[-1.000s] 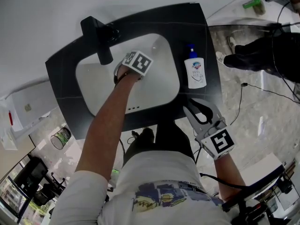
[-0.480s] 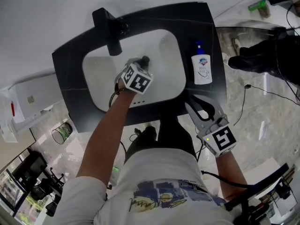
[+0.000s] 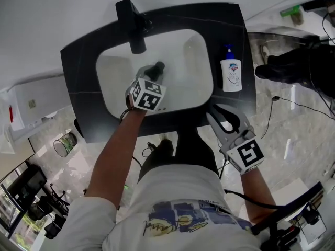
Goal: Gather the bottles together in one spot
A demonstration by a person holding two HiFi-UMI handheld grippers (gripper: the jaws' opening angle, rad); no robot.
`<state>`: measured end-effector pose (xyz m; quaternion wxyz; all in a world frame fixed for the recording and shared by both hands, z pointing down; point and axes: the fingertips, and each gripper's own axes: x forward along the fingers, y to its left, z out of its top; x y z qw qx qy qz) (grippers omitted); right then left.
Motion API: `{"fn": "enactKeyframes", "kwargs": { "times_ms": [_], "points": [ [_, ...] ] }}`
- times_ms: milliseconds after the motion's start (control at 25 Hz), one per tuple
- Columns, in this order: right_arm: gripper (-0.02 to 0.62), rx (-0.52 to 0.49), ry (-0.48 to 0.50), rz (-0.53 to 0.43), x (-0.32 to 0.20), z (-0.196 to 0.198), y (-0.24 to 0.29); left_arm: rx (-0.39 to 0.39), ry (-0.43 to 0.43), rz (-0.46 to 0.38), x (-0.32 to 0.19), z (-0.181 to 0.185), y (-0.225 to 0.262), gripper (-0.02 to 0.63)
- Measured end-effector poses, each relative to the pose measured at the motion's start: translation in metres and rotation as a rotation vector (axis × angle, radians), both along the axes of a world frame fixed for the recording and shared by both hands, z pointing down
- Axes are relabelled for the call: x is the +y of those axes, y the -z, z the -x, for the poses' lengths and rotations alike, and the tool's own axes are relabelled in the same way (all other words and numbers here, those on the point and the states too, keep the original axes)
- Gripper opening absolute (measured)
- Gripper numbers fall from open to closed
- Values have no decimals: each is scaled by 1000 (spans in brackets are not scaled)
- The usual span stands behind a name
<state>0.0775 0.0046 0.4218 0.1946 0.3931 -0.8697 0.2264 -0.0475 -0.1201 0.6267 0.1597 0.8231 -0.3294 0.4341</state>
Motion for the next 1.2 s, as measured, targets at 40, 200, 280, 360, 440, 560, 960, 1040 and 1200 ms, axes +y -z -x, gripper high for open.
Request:
{"fn": "enactKeyframes", "kwargs": {
  "times_ms": [40, 200, 280, 360, 440, 560, 960, 1040, 1200],
  "points": [
    [89, 3, 1, -1, 1, 2, 1, 17, 18, -18, 0, 4, 4, 81],
    [89, 18, 13, -6, 6, 7, 2, 79, 84, -86, -3, 21, 27, 81],
    [89, 28, 28, -12, 8, 11, 0, 109, 125, -117, -6, 32, 42, 81],
    [89, 11, 41, -33, 8, 22, 5, 140, 169, -158, -14, 44, 62, 81],
    [89, -5, 50, -44, 10, 31, 11, 164, 209, -193, -19, 55, 83, 81],
    [89, 12, 63, -32, 15, 36, 12, 202, 270, -248, -29, 73, 112, 81],
    [89, 47, 75, -24, 19, 34, 10, 291, 480, -427, -113, 128, 175, 83],
    [89, 49, 73, -13, 18, 33, 9, 297, 504, -445, -131, 132, 178, 83],
    [89, 52, 61, 2, 18, 28, 6, 308, 538, -464, -156, 135, 178, 83]
  ]
}}
